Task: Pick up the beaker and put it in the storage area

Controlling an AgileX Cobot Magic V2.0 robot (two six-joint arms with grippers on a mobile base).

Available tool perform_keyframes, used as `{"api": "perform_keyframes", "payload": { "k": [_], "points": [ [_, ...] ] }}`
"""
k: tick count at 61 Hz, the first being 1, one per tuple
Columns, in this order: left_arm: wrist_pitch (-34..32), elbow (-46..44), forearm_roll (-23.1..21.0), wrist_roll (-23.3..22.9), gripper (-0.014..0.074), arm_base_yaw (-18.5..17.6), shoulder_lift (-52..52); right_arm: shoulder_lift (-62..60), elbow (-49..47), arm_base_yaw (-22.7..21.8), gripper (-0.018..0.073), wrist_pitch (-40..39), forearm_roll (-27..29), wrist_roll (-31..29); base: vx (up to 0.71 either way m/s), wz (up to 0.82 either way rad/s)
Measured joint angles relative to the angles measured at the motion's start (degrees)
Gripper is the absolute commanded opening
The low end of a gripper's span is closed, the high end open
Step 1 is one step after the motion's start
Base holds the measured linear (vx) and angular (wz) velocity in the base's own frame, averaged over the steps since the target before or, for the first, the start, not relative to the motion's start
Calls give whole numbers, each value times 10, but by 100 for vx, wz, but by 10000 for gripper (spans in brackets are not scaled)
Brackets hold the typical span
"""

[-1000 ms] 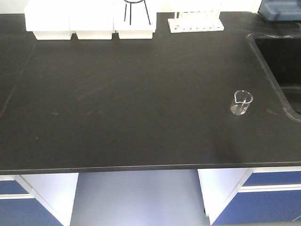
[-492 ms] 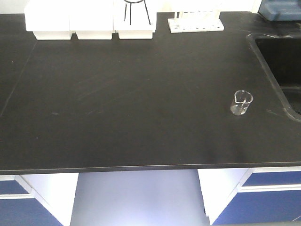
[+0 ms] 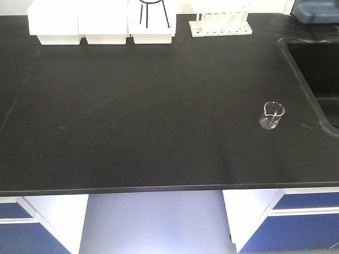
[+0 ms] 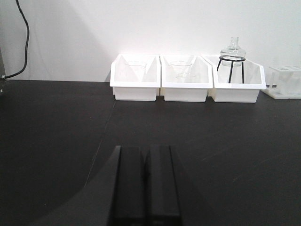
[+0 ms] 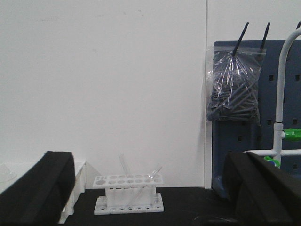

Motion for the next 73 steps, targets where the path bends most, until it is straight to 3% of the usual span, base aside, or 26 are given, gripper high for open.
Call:
{"api": "perform_keyframes", "payload": {
  "k": [14, 33, 44, 57, 73],
  "points": [
    [0, 0, 0, 0, -8, 0, 0, 103, 82, 0, 558, -97, -2, 0, 0, 0],
    [0, 0, 0, 0, -8, 0, 0, 278, 269, 0, 551, -353, -9, 40, 0, 0],
    [0, 0, 0, 0, -8, 0, 0, 401, 283, 0, 551, -493, -34, 44, 0, 0],
    [0, 0, 0, 0, -8, 0, 0, 570, 264, 0, 551, -511, -49, 44, 0, 0],
    [0, 0, 0, 0, -8, 0, 0, 655, 198, 0, 551, -513, -80, 44, 0, 0]
  ]
}}
